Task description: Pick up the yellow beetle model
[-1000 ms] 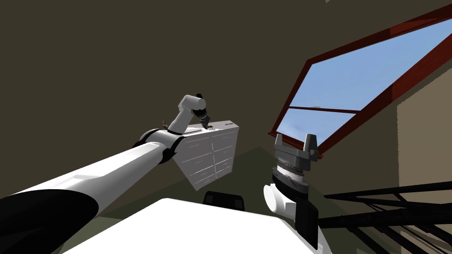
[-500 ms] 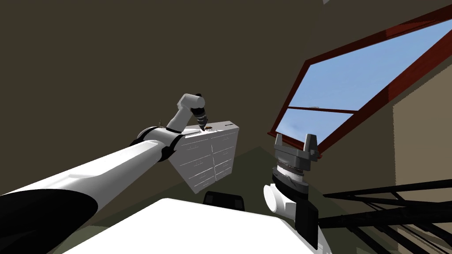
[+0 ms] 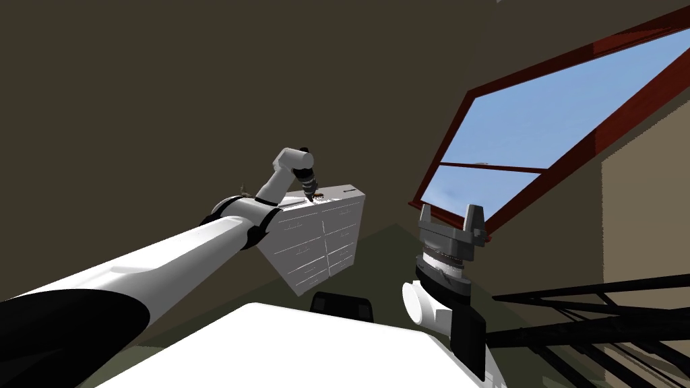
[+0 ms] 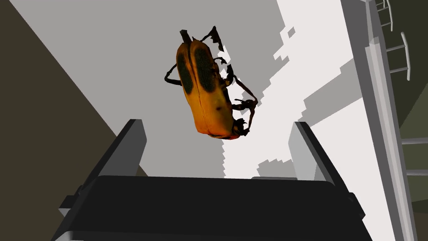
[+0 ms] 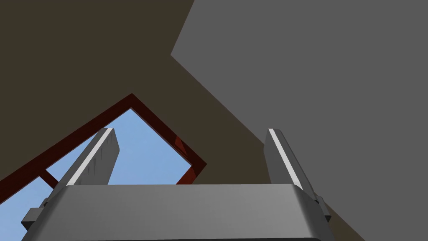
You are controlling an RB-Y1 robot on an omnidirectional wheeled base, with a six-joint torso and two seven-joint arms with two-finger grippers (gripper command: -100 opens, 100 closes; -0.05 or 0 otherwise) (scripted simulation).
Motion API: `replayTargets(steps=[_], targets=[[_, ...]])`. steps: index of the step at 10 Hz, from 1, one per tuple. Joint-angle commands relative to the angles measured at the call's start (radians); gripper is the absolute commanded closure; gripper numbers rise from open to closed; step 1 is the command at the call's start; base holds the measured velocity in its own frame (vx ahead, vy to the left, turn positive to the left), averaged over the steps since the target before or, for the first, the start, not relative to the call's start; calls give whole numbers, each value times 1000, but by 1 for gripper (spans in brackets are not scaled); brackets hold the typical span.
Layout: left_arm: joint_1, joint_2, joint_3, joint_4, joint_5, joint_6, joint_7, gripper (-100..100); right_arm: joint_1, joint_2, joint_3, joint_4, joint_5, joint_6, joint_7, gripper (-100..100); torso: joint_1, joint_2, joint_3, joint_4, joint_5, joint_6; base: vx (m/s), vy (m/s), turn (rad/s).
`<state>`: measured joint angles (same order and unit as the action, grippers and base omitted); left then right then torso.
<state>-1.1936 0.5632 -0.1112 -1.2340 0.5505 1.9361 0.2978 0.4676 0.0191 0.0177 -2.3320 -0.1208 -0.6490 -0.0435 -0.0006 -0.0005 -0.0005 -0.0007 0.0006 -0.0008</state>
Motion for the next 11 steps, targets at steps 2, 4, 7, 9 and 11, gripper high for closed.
replayTargets(steps=[2,4,7,9,11], targets=[[1,0,0,1,-1,-3,-1,100,0,0,0,0,0,0,0,0,0,0,0,0,0,0,0,0,0],[0,0,0,0,-1,-3,-1,100,0,0,0,0,0,0,0,0,0,0,0,0,0,0,0,0,0],[0,0,0,0,0,-3,-1,0,0,0,0,0,0,0,0,0,0,0,0,0,0,0,0,0,0],[-25,10,3,-15,14,39,9,100,0,0,0,0,0,0,0,0,0,0,0,0,0,0,-1,-3,14],[-14,11,5,-20,13,33,6,0,0,0,0,0,0,0,0,0,0,0,0,0,0,0,0,0,0]])
